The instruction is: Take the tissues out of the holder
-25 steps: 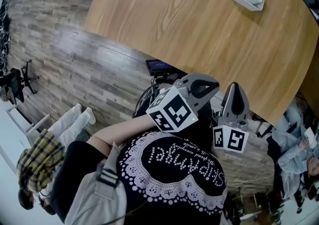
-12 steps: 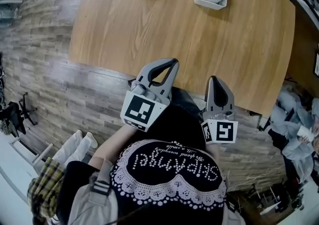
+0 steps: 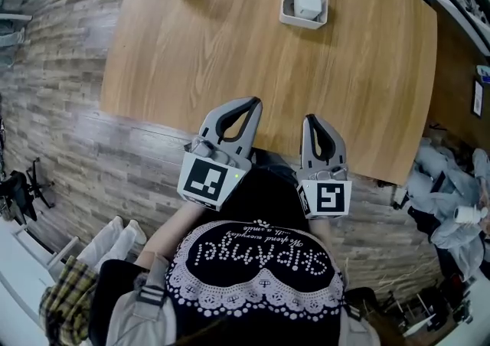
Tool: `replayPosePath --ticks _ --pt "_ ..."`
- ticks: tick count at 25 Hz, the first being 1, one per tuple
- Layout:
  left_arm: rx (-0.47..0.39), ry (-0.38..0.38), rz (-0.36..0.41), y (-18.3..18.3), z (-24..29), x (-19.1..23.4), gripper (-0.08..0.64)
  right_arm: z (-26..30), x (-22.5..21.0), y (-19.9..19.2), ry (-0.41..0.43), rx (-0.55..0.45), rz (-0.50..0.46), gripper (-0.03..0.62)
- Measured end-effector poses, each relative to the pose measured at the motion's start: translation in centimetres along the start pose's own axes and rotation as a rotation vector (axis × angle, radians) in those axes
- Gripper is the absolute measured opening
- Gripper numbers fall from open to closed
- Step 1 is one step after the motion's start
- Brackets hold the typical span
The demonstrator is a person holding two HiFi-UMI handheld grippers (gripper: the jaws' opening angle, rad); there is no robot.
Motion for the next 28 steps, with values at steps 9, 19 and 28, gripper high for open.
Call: replayPosePath --ticks 9,19,28 --pt "-0.006 0.019 -0.031 -0.2 -0.2 0.3 0.006 3.9 -2.4 2.1 -0.056 -0.044 -0.066 0.101" --pt "0.007 0.022 -0.034 -0.5 -0.1 0.5 0.006 14.6 -6.3 3.0 -0.139 -0.002 -0.110 0.236" --pt "0.001 0.040 -0.067 -1.0 -0.3 1.2 0.006 19.7 -7.5 1.7 -0.182 0.087 -0.130 0.246"
Point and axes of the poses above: the fingertips, and each gripper's own axes: z forward along the fingers, x to its left, y out of its top, the point moved 1 cm from there along -z, backward along the fingers, and after that the axes turned 12 degrees about -y, right-handed, at the moved point
